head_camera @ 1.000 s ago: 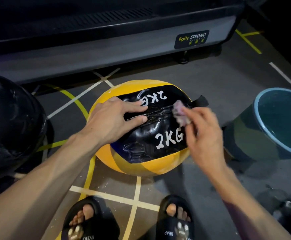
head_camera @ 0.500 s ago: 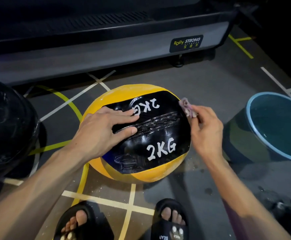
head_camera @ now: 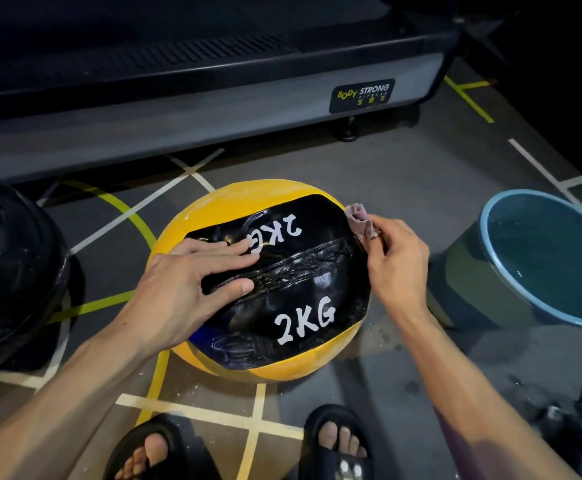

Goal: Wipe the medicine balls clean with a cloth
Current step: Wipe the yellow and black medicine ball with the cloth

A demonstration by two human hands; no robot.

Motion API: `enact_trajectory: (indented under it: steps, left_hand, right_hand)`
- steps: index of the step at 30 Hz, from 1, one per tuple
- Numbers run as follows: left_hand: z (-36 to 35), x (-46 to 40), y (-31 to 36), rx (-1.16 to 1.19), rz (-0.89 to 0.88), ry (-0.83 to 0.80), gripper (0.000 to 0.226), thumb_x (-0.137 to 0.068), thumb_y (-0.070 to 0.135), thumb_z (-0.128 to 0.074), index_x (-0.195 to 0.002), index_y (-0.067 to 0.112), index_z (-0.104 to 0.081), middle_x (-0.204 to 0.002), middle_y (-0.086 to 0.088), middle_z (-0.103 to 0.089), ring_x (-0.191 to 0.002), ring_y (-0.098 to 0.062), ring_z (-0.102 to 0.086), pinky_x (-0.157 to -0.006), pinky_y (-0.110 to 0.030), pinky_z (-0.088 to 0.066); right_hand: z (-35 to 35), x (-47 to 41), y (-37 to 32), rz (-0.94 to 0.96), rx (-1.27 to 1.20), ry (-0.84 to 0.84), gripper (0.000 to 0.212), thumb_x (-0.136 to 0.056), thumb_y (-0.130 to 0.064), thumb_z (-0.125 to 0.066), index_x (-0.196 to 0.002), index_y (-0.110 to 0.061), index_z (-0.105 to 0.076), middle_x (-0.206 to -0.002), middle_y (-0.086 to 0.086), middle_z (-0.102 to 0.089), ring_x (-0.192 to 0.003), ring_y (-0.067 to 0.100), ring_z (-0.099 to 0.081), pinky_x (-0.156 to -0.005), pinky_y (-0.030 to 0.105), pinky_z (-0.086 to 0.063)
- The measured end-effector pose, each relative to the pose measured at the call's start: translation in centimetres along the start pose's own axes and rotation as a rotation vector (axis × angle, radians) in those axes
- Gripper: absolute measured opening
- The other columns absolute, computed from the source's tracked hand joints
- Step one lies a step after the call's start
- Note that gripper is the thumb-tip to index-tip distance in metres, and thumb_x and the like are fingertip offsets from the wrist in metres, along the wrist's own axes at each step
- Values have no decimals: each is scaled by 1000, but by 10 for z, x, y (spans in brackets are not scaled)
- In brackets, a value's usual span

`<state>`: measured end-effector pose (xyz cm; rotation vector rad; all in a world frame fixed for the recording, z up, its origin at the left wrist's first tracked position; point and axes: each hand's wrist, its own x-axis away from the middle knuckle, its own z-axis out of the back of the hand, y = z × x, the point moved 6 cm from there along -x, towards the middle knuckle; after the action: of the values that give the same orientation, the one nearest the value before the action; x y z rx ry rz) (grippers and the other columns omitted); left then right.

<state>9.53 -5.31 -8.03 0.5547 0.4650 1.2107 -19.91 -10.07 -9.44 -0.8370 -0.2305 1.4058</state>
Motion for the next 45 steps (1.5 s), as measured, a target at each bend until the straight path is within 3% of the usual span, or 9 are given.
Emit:
enact_trajectory:
  steps: [5, 11, 18, 23, 28, 33, 36, 41, 45]
  left_hand:
    - [1, 5, 2, 24, 3, 11, 48, -85, 63, -58, -131, 52, -61, -137, 41, -52, -134, 10, -39, -109, -32, -40]
    - [-1, 4, 3, -1, 13, -5, 51, -84, 79, -44, -130, 60, -56, -138, 49, -44, -135, 13, -36, -114, -41, -38]
    - [-1, 4, 6, 3, 22, -13, 53, -82, 81, -42, -130, 63, -54, -139, 52, -40, -137, 13, -35, -114, -52, -38]
    - [-1, 5, 5, 5, 16, -7, 50, -83, 80, -43, -130, 64, -54, -139, 52, -39, -137, 12, -35, -112, -56, -39]
    - [-2, 7, 7, 19, 13, 2, 48, -84, 80, -42, -129, 66, -52, -141, 52, -38, -139, 12, -34, -112, -56, -37]
    - [-2, 6, 3, 4, 14, -8, 51, -84, 81, -43, -131, 63, -55, -140, 51, -40, -137, 10, -36, -111, -56, -38]
    - [-4, 9, 3, 2, 22, -3, 52, -83, 81, -44, -130, 62, -56, -139, 52, -40, -136, 12, -35, -110, -56, -39]
    - [-6, 8, 3, -8, 20, 0, 54, -85, 80, -41, -134, 61, -54, -142, 50, -39, -138, 8, -37, -112, -55, -37]
    - [-5, 8, 4, -18, 12, 26, 53, -84, 80, -43, -130, 60, -59, -139, 50, -43, -133, 8, -41, -110, -55, -38]
  right_hand:
    - [8, 11, 3, -78, -36, 25, 34, -89, 2, -61, -114, -15, -77, -91, 1, -70, -80, 10, -60, -75, 17, -44]
    - [18, 63, -62, 323, -24, -129, 36, -86, 6, -65, -118, -9, -74, -108, 1, -65, -96, 17, -59, -86, 22, -47]
    - [-1, -27, -24, 83, 43, -91, 20, -95, -13, -68, -106, -26, -78, -88, -3, -67, -83, 16, -64, -74, 24, -44]
    - [-10, 21, -97, 471, -64, -327, 49, -82, 0, -43, -115, -19, -74, -99, 0, -64, -92, 17, -58, -81, 24, -46]
    - [-10, -47, -33, 111, 77, -213, 24, -98, -36, -60, -101, -20, -78, -89, 3, -66, -86, 24, -64, -74, 25, -41]
    - [-25, -3, -101, 366, -97, -349, 44, -83, 5, -47, -105, -19, -77, -96, -9, -61, -89, 9, -57, -82, 15, -43]
    - [-25, 26, -112, 526, -38, -435, 47, -80, 0, -43, -112, -17, -73, -102, -3, -62, -93, 17, -53, -80, 31, -48]
    - [-2, -12, -58, 229, 103, -243, 45, -83, 8, -53, -112, -19, -74, -101, -4, -60, -97, 22, -55, -85, 35, -47]
    - [-15, 45, -110, 448, 41, -341, 47, -80, 3, -49, -110, -22, -73, -98, -6, -59, -91, 16, -49, -76, 32, -46]
